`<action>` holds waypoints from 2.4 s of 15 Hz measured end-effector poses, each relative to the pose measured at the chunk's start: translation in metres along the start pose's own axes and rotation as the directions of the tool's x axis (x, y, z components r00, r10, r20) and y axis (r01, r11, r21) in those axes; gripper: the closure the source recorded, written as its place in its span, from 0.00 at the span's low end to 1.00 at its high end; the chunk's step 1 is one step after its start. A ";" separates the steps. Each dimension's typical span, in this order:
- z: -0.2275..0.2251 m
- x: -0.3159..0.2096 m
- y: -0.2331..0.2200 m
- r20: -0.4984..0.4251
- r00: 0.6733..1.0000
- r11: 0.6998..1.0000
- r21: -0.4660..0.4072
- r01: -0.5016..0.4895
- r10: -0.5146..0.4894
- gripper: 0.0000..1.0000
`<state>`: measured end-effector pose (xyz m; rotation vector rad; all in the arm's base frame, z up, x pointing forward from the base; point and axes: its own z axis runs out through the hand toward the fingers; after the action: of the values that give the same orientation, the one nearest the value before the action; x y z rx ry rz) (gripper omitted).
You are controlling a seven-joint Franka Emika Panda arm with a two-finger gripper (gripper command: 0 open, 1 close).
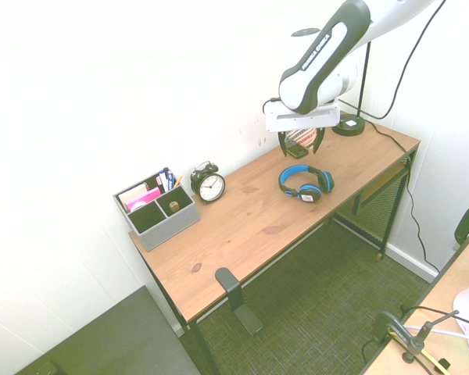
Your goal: Hang the headphone
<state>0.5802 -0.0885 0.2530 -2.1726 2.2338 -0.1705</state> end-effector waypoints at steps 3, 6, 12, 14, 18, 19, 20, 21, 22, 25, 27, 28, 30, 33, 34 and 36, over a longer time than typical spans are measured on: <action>0.029 -0.014 -0.025 -0.002 0.991 0.991 -0.008 -0.136 0.136 0.00; 0.056 -0.023 -0.038 0.005 0.986 0.986 -0.024 -0.168 0.168 0.00; 0.084 -0.021 -0.050 0.015 0.980 0.980 -0.037 -0.197 0.198 1.00; 0.088 -0.020 -0.051 0.018 0.979 0.979 -0.039 -0.201 0.202 1.00; 0.095 -0.020 -0.050 0.026 0.979 0.978 -0.038 -0.203 0.204 1.00; 0.095 -0.020 -0.050 0.026 0.979 0.978 -0.038 -0.203 0.205 1.00; 0.095 -0.020 -0.050 0.027 0.978 0.978 -0.038 -0.205 0.206 1.00; 0.095 -0.019 -0.050 0.028 0.978 0.978 -0.038 -0.205 0.206 1.00; 0.095 -0.019 -0.050 0.029 0.978 0.978 -0.038 -0.205 0.206 1.00; 0.095 -0.018 -0.050 0.031 0.977 0.977 -0.035 -0.208 0.209 1.00; 0.095 -0.017 -0.050 0.035 0.979 0.979 -0.031 -0.201 0.202 1.00; 0.095 -0.017 -0.050 0.036 0.980 0.980 -0.026 -0.195 0.196 1.00; 0.091 -0.021 -0.049 0.040 0.983 0.984 -0.018 -0.180 0.180 1.00; 0.059 -0.034 -0.030 0.058 0.990 0.991 0.024 -0.131 0.129 1.00; 0.042 -0.040 -0.021 0.064 0.991 0.992 0.036 -0.118 0.115 1.00; 0.003 -0.053 -0.004 0.076 0.993 0.993 0.068 -0.092 0.087 1.00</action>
<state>0.5860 -0.0363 0.2472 -2.0055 2.2443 -0.1640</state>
